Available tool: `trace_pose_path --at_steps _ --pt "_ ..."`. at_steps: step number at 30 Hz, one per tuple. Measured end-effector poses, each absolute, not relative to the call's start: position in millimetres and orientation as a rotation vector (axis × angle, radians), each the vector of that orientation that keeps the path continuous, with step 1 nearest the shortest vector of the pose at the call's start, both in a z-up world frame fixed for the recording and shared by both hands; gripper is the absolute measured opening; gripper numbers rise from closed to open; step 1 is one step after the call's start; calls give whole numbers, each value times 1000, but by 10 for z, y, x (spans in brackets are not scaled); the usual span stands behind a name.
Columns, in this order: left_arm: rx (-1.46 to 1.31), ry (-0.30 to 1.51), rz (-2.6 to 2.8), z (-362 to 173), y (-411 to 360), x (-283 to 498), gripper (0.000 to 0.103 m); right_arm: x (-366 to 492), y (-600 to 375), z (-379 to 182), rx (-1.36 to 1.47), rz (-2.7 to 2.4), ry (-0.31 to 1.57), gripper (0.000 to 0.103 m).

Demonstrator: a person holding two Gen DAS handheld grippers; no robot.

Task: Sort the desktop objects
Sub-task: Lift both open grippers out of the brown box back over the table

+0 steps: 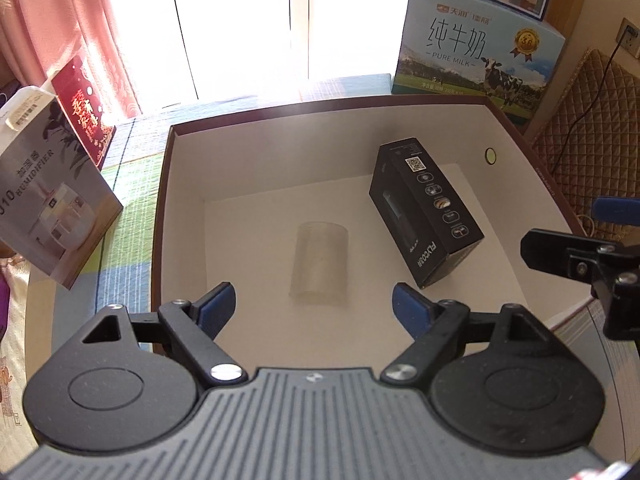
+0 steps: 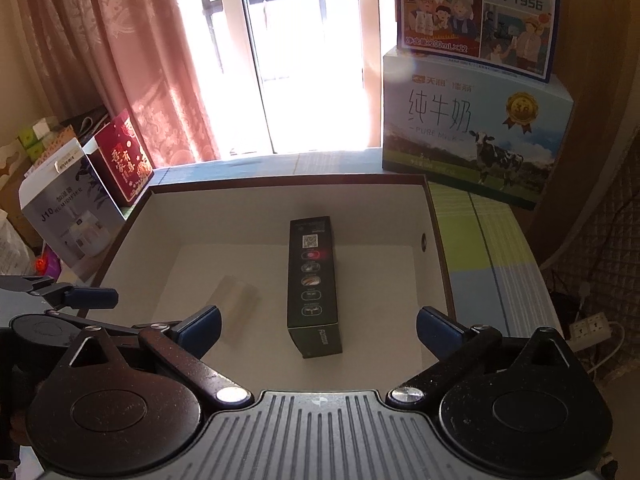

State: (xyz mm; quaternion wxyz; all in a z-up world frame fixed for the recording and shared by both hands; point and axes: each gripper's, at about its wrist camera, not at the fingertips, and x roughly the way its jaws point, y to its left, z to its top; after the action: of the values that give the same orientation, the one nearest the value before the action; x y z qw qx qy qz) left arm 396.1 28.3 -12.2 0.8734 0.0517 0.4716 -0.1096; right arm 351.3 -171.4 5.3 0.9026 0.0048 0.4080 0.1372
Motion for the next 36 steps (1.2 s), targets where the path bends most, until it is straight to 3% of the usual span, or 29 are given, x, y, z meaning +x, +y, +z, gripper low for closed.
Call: trace_pose_path --at_steps 36 --pt "12 898 -149 511 284 2009 86 1898 -2268 430 0 415 742 101"
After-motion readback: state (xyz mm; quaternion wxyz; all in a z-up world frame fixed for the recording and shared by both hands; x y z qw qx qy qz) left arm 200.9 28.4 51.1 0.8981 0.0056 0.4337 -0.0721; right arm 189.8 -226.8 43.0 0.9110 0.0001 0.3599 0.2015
